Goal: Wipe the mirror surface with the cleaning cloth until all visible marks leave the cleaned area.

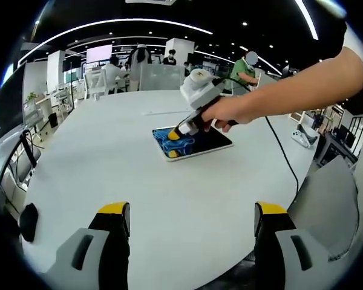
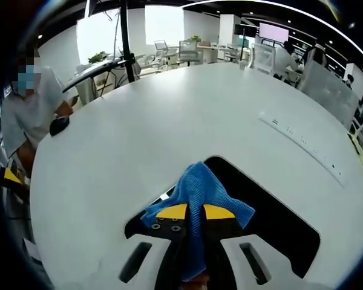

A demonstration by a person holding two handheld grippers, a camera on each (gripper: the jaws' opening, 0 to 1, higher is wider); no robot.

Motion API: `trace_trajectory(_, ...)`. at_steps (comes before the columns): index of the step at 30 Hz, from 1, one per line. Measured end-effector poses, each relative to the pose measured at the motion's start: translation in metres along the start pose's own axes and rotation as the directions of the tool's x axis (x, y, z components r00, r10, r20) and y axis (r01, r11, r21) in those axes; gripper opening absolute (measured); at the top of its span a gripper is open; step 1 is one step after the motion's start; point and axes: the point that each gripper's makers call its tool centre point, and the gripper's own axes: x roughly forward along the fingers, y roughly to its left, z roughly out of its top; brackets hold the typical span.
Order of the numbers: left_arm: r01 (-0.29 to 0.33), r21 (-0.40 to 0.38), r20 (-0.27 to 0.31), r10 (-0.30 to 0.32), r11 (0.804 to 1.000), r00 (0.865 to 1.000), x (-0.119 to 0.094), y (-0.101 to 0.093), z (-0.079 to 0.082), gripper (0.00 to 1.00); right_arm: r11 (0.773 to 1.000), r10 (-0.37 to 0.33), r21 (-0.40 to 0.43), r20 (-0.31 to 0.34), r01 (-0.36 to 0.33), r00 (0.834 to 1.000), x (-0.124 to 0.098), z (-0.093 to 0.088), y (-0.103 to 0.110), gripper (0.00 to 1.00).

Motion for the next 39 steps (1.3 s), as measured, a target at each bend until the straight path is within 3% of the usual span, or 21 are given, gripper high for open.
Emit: trace_trajectory(39, -0.026, -0.021, -0.008, 0.025, 0.999, 1.000, -0.007, 0.011, -0.009, 0.85, 0.998, -0.023, -0.062, -0.020, 0.021, 1.000, 0.025, 0.024, -0.038, 0.04)
